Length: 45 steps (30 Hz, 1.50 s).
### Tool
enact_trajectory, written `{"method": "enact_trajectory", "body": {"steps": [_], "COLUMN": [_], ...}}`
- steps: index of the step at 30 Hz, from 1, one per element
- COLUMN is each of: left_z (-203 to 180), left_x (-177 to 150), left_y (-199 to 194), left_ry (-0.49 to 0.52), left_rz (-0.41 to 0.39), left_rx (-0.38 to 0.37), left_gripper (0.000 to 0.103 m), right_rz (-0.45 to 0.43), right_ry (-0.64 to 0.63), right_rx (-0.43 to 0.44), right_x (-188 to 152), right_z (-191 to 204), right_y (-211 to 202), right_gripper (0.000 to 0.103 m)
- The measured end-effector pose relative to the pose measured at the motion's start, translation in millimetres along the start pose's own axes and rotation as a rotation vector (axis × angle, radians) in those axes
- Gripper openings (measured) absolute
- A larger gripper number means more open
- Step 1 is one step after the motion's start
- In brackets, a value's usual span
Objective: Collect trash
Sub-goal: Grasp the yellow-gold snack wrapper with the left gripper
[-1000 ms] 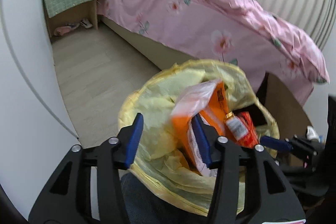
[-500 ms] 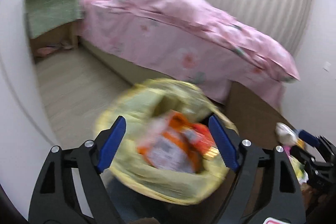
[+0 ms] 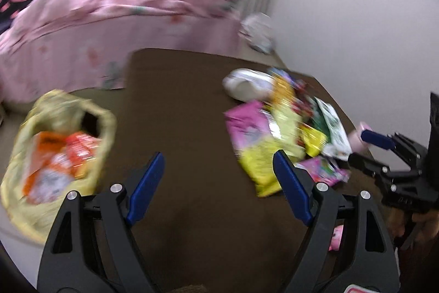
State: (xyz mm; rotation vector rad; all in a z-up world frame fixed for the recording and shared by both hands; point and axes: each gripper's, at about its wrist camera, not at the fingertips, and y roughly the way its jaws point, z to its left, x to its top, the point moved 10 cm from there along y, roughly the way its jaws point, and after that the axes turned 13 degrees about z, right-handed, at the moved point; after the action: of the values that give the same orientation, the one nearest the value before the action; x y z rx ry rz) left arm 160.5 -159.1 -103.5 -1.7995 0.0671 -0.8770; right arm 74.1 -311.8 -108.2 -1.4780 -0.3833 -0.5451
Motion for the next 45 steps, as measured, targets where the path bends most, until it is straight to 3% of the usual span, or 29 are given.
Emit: {"method": "enact_trajectory", "body": {"steps": [5, 8, 10, 11, 15, 18, 21, 27, 33, 36, 38, 40, 42, 45], "left_z": [-37.9, -38.9, -36.9, -35.0, -28.7, -15.9, -1.5, 10.6, 7.9, 0.0, -10.1, -25.6, -43.9, -70.5], "left_x": [6.9, 8.1, 5.2, 3.5, 4.0, 0.7, -2.3, -7.0, -8.3, -4.3, 2.2, 12.7, 22.4, 39.0], "left_y": [39.7, 60.8, 77.6, 81.5, 75.2, 63.5, 55.6, 51.6, 53.2, 46.1, 38.7, 34.2, 37.1, 61.4], "left_ry": [0.038, -0.009, -0.034, -0.043, -0.034, -0.036, -0.047, -0.069, -0.072, -0.060, -0.033, 0.006, 0.032, 0.038], "left_rz": [0.086, 0.144, 0.208, 0.225, 0.211, 0.200, 0.197, 0.201, 0.203, 0.179, 0.148, 0.113, 0.100, 0.140], "left_rx": [-0.059, -0.022, -0.006, -0.006, -0.016, 0.003, 0.012, 0.004, -0.018, -0.060, -0.099, -0.144, -0.177, -0.211], "left_gripper": [0.067, 0.056, 0.031, 0.030, 0.018, 0.014, 0.014, 0.014, 0.014, 0.015, 0.021, 0.038, 0.044, 0.045], "right_rz": [0.011, 0.037, 0.053, 0.063, 0.101, 0.150, 0.175, 0.228, 0.253, 0.202, 0.130, 0.095, 0.077, 0.051], "right_ry": [0.088, 0.113, 0.128, 0.140, 0.124, 0.112, 0.085, 0.043, 0.057, 0.025, 0.024, 0.055, 0.119, 0.205], "right_rx": [-0.051, -0.096, -0.090, -0.083, -0.026, -0.029, -0.075, -0.055, 0.048, 0.072, -0.031, -0.095, -0.098, -0.079], "right_x": [-22.5, -30.9, -35.1, -35.8, -31.0, -30.8, -31.9, -48.4, -54.5, -48.9, -41.9, -40.8, -42.8, -46.0], "right_z": [-34.9, -43.0, -45.2, -44.5, -31.6, -24.2, -15.6, 9.3, 26.6, 32.0, 15.4, -2.2, -19.9, -38.1], "right_y": [5.1, 14.5, 20.2, 22.6, 38.1, 53.5, 57.4, 55.6, 50.4, 35.8, 19.1, 9.9, 4.0, -0.2], "right_gripper": [0.066, 0.066, 0.066, 0.066, 0.066, 0.066, 0.066, 0.066, 0.066, 0.066, 0.066, 0.066, 0.066, 0.066]}}
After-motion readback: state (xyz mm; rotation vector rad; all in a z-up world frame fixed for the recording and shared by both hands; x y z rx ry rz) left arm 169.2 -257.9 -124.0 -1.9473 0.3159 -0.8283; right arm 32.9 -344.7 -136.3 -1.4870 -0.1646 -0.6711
